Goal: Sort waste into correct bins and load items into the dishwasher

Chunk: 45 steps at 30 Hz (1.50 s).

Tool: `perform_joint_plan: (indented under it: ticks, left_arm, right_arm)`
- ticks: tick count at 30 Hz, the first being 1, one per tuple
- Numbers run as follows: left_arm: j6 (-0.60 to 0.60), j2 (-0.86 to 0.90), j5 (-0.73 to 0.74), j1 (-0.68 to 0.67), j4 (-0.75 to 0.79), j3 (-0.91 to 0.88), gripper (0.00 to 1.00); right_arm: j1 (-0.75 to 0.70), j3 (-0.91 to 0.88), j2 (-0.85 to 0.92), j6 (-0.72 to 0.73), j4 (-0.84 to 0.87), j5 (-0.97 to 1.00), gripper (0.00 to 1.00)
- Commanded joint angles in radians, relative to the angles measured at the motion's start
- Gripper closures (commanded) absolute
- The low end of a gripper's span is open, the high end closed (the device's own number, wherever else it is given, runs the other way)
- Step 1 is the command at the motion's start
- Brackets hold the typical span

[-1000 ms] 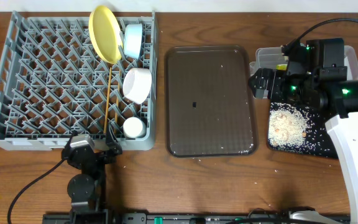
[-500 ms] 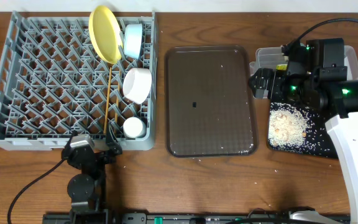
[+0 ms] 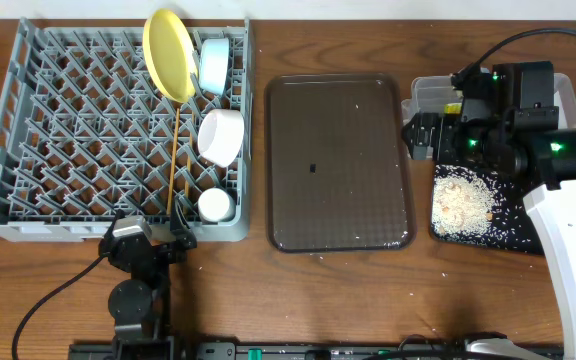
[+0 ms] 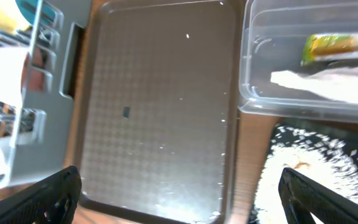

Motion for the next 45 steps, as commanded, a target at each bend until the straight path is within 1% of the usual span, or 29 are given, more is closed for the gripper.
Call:
perform_joint_plan:
  ticks: [1,4,7,12,14,17,22,28,32,37,40,45]
  left_arm:
    - [0.006,-0.005,-0.013,0.005,-0.048,-0.013,0.05]
    - [0.006,-0.005,-0.013,0.005,-0.048,-0.013,0.05]
    - [0.006,-0.005,-0.013,0.005,-0.048,-0.013,0.05]
    - [0.006,-0.005,-0.013,0.005,-0.048,-0.013,0.05]
    - [0.006,-0.005,-0.013,0.005,-0.048,-0.013,0.05]
    - [0.006,-0.005,-0.013,0.005,-0.048,-0.013,0.05]
    - [0.006,-0.005,-0.013,0.005,-0.048,-0.013,0.05]
    - [0.006,-0.005,-0.013,0.005,-0.048,-0.013,0.05]
    - [0.006,-0.005,-0.013,0.005,-0.048,-0.013,0.05]
    - [0.006,-0.005,-0.013,0.005,-0.048,-0.013,0.05]
    - [0.006,-0.005,-0.013,0.005,-0.048,-0.013,0.05]
    - [0.006,-0.005,-0.013,0.005,-0.048,-0.013,0.05]
  right_arm:
    - [-0.005,0.000,-0.024,-0.109,0.004,0.089,0.01]
    - [-0.005,-0.047,-0.097,-0.112,0.043,0.183,0.01]
    - [-0.006,-0.156,-0.210,-0.153,0.164,0.209,0.01]
    - [-0.011,-0.443,-0.456,-0.247,0.452,0.193,0.01]
    - [-0.018,-0.572,-0.561,-0.257,0.558,0.190,0.01]
    - [-0.033,-0.748,-0.708,-0.257,0.688,0.180,0.01]
    - [-0.050,-0.999,-0.925,-0.257,0.836,0.148,0.01]
    - [-0.049,-1.227,-1.157,-0.240,0.950,0.122,0.01]
    - [-0.049,-1.328,-1.266,-0.219,0.988,0.119,0.01]
    - [-0.049,-1.391,-1.341,-0.208,0.994,0.119,0.01]
    - [-0.049,-1.396,-1.378,-0.209,0.956,0.121,0.01]
    - [-0.049,-1.396,-1.382,-0.208,0.920,0.143,0.01]
